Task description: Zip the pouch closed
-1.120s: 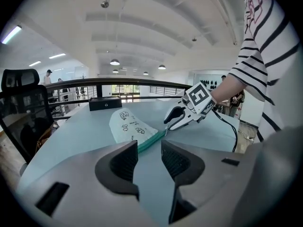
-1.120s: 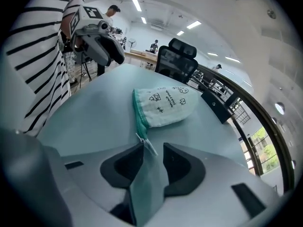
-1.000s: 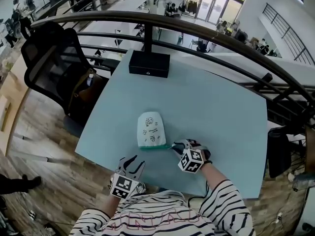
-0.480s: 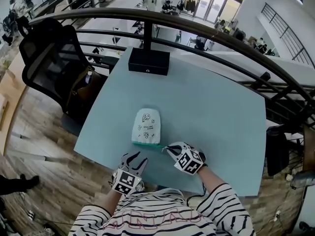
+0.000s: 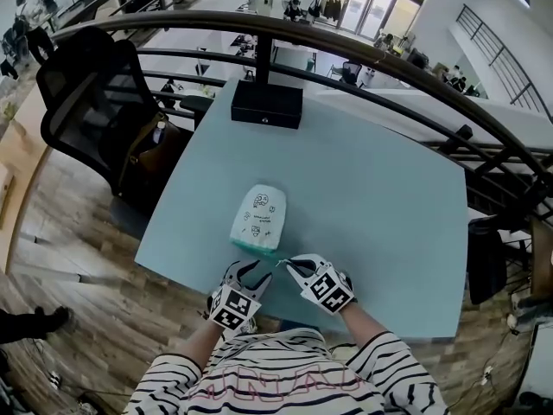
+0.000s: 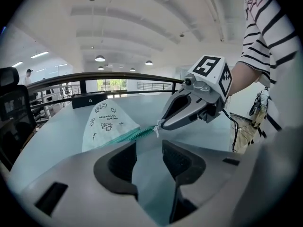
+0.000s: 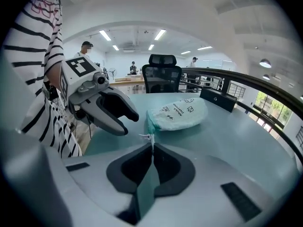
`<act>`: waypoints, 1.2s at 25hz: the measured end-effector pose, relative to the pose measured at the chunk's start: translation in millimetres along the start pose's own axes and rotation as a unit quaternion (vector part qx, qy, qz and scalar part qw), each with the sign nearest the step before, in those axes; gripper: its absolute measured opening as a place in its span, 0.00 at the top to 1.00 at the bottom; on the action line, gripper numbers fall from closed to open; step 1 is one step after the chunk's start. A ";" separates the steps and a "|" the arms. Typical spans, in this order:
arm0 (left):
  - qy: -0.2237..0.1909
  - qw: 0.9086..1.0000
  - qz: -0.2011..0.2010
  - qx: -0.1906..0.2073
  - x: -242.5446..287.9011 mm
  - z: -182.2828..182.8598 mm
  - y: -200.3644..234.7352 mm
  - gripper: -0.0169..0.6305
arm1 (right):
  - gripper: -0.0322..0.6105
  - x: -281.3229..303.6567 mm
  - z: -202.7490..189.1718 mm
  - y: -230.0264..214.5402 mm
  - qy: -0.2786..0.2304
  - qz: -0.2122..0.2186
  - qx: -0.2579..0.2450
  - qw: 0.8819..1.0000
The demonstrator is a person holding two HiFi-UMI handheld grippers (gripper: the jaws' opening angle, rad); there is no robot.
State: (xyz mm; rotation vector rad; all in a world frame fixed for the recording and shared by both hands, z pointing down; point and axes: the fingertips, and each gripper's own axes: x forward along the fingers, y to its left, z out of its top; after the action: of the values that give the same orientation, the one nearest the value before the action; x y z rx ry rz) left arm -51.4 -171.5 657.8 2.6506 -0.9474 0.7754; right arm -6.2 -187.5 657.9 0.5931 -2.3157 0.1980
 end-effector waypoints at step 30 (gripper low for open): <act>0.007 1.000 -0.006 -0.020 14.3 11.9 -16.6 0.93 | 0.90 -10.7 5.4 20.5 -0.010 -0.053 0.066 0.996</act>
State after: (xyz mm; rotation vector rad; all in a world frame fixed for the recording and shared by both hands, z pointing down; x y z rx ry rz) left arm -26.6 -170.6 655.2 2.6108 -0.9319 0.7635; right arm -12.4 -167.2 647.2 0.7842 -2.2950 0.2977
